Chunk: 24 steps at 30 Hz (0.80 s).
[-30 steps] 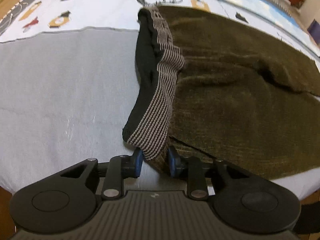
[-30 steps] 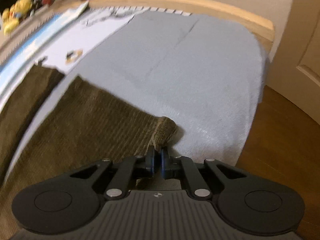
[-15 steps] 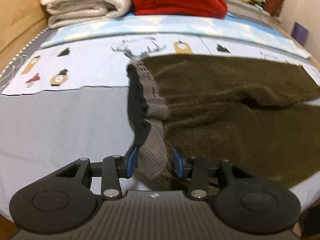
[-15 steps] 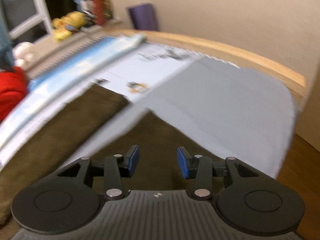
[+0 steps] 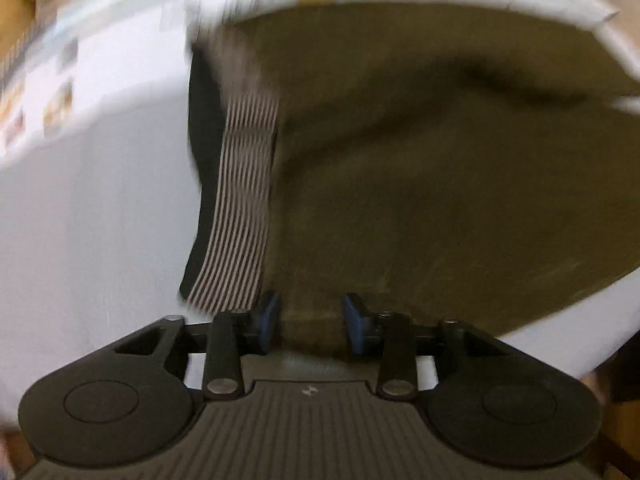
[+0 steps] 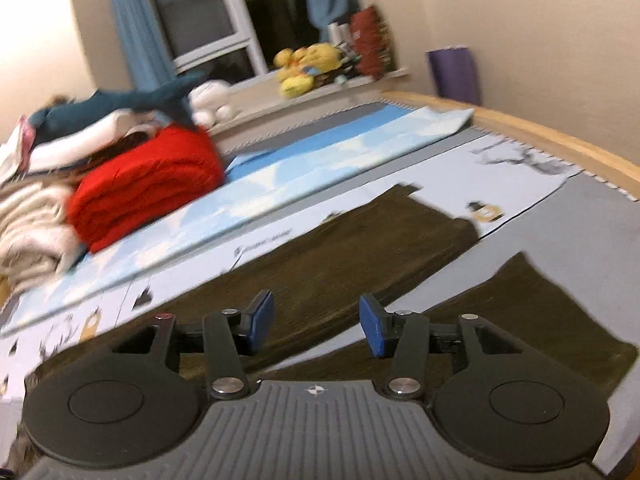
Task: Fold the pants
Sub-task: 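Open both grippers and release the lengthwise-folded pants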
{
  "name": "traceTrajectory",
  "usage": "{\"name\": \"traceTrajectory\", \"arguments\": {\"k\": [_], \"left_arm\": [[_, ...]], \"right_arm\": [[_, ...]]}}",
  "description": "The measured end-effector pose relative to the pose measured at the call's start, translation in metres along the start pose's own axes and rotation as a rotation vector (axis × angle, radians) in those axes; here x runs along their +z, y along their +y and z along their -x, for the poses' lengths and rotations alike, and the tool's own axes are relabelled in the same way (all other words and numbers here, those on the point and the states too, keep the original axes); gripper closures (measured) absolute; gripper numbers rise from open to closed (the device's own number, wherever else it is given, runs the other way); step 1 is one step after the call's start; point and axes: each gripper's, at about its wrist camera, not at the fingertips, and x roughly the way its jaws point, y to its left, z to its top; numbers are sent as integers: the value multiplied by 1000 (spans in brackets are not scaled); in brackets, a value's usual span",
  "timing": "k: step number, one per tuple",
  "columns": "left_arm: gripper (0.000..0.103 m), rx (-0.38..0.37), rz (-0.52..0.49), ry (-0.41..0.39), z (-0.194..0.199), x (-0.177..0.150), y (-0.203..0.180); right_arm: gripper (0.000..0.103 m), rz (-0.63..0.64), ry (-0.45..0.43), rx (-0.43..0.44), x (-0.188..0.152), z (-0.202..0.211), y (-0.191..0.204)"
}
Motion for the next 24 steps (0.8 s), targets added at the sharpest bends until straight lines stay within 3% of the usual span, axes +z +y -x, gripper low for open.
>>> {"name": "traceTrajectory", "arguments": {"k": [3, 8, 16, 19, 24], "left_arm": [[67, -26, 55, -43, 10, 7, 6], [64, -103, 167, -271, 41, 5, 21], [65, -16, 147, -356, 43, 22, 9], [67, -11, 145, -356, 39, 33, 5], [67, -11, 155, -383, 35, 58, 1]], "right_arm": [[52, -7, 92, 34, -8, -17, 20], [52, 106, 135, 98, -15, -30, 51], [52, 270, 154, 147, -19, -44, 71], [45, 270, 158, 126, -16, -55, 71], [45, 251, 173, 139, -13, -71, 76]]}}
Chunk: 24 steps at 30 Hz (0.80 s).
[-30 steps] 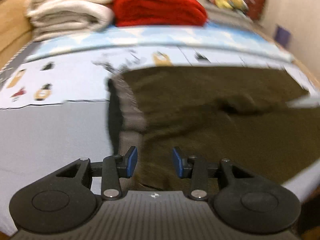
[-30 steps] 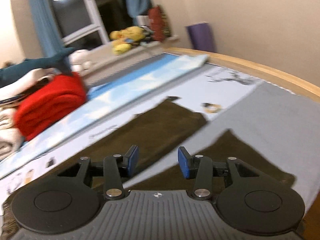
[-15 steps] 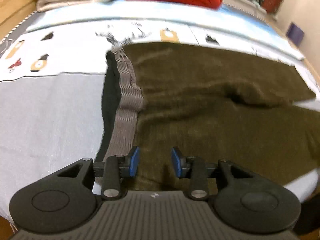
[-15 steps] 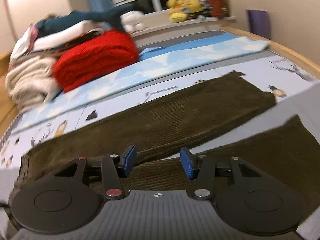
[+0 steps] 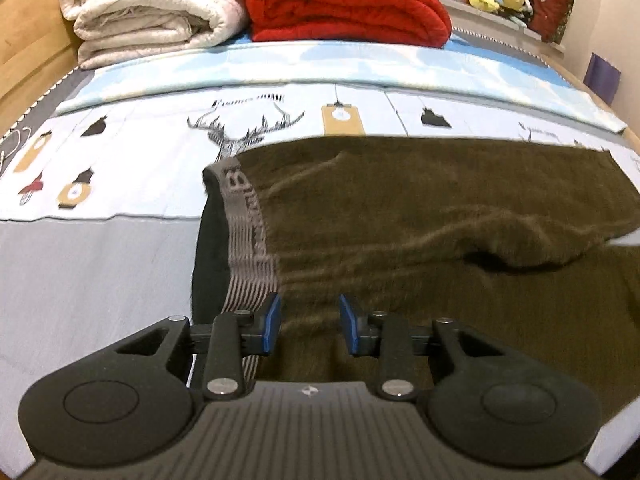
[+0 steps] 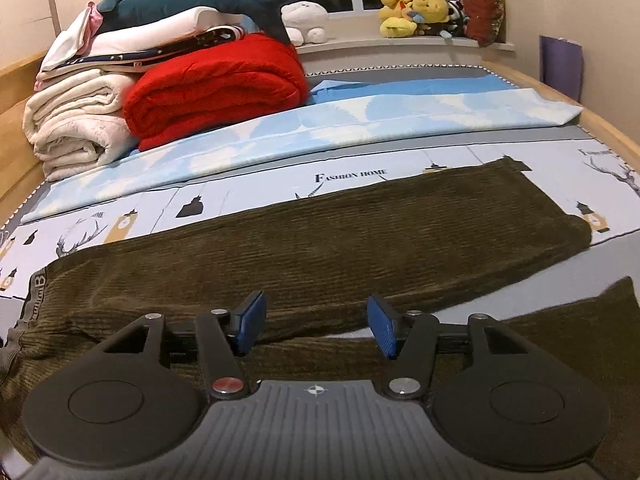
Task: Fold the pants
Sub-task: 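Open both grippers and release the lengthwise-folded pants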
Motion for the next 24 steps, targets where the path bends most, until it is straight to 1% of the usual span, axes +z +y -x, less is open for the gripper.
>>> {"name": "traceTrajectory", "arguments": {"k": [3, 6, 11, 13, 15, 17, 18, 19, 20, 22, 24], "left_arm": [[67, -13, 44, -30, -5, 13, 0], [67, -14, 70, -54, -20, 28, 2], [67, 10, 80, -119, -55, 55, 2], [67, 12, 78, -126, -70, 67, 1], [67, 25, 48, -135, -86, 80, -1], [65, 29, 36, -139, -103, 93, 1], [60, 32, 41, -139, -111, 99, 4], [52, 40, 47, -135, -120, 105, 6], [47, 49, 53, -132, -127, 111, 9], [26, 51, 56, -124, -142, 124, 11], [15, 43, 46, -111, -153, 134, 13]], "right_arm": [[45, 26, 2, 17, 2, -7, 6], [45, 42, 19, 28, 5, -14, 11], [45, 29, 36, 52, 12, -20, 14], [45, 29, 38, 57, 13, -19, 16], [45, 42, 19, 43, 15, -17, 17], [45, 40, 24, 40, 17, -19, 16], [45, 33, 35, 43, 18, -21, 14], [45, 26, 47, 41, 19, -23, 13], [45, 22, 59, 40, 19, -25, 11], [46, 26, 84, 34, 19, -31, 11], [46, 39, 121, 12, 18, -38, 13]]}}
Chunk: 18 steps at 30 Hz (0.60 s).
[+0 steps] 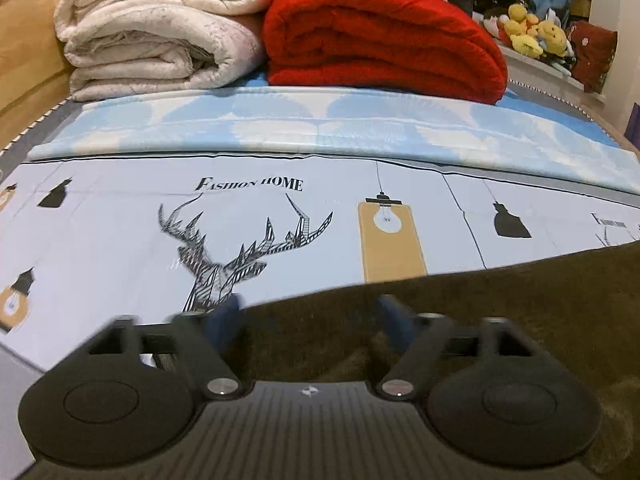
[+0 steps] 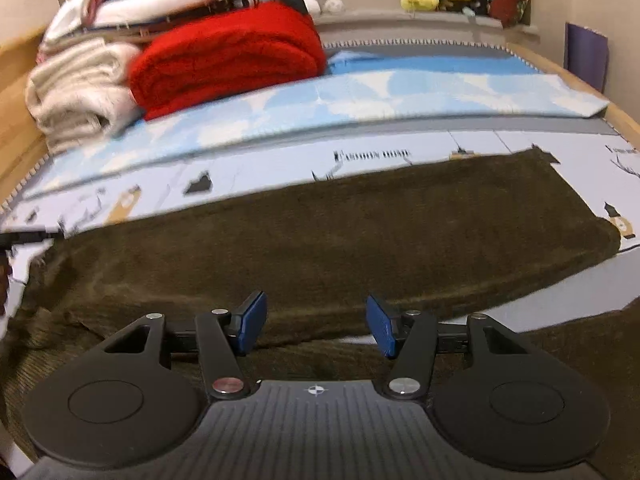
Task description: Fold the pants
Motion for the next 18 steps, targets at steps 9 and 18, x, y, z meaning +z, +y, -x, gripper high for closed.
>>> {"name": "traceTrajectory", "arguments": {"k": [9, 18], "left_arm": [[15, -46, -43, 82, -49, 11, 8], [99, -127, -170, 94, -18, 8, -9]], "right_arm": [[46, 35, 91, -49, -4, -17, 4], [45, 61, 107, -77, -4, -11, 1]]}}
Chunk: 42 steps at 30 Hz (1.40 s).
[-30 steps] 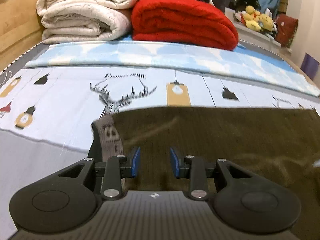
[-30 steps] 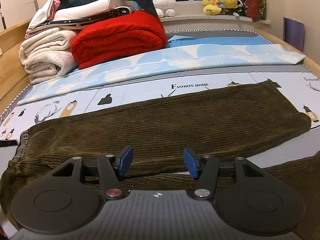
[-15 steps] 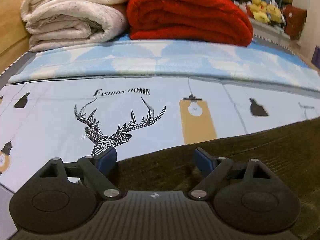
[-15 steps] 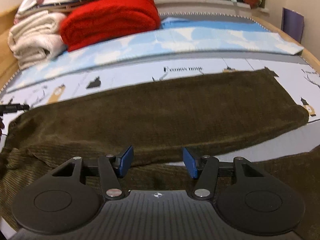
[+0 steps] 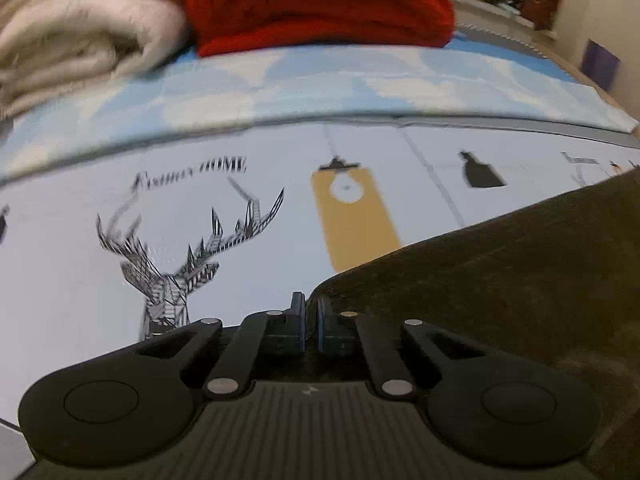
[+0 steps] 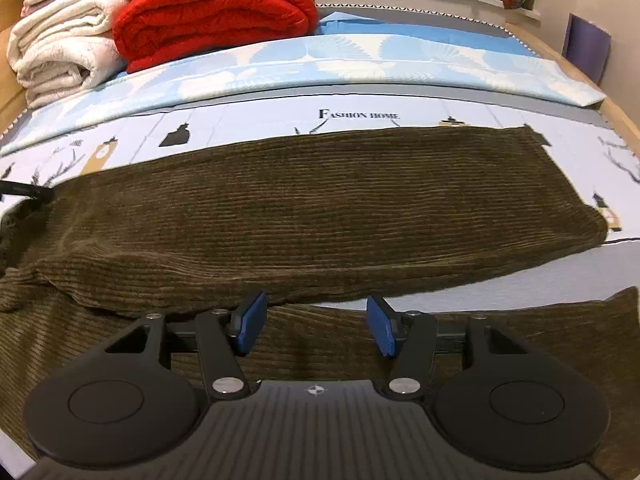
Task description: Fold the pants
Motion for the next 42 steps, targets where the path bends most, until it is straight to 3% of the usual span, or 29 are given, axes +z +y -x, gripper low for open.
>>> {"name": "traceTrajectory", "arguments": {"k": [8, 12, 16, 18, 21, 22, 26, 29, 31, 34, 37, 42], "left_arm": [[101, -39, -53, -120, 121, -24, -44], [101, -76, -98, -153, 196, -84, -76], [103, -78, -114, -95, 232, -164, -99], [101, -62, -73, -70, 240, -185, -98], [94, -105, 117, -67, 250, -195, -70], [87, -104, 181, -71, 252, -198, -58], [79, -163, 477, 30, 236, -211, -14], [63, -210, 616, 119, 210, -213, 1], [56, -206, 657, 166, 195, -211, 3], [42, -197, 712, 209, 175, -208, 9], [37, -183, 760, 235, 157, -201, 13], [35, -143, 856, 268, 133, -192, 19]], "right_arm": [[45, -44, 10, -41, -9, 8, -14], [44, -114, 24, -64, -22, 13, -27], [44, -205, 30, -60, -40, 19, -43], [44, -226, 50, -69, -50, 21, -51], [44, -249, 37, -68, -59, 27, -62], [44, -253, 30, -73, -60, 29, -66], [45, -345, 0, -74, -65, 35, -86], [53, -444, -45, -35, -66, 39, -99], [61, -498, -75, -2, -65, 39, -106], [61, -548, -111, 40, -60, 36, -110], [59, -567, -144, 81, -50, 30, -113], [44, -627, -152, 128, -31, 6, -122]]}}
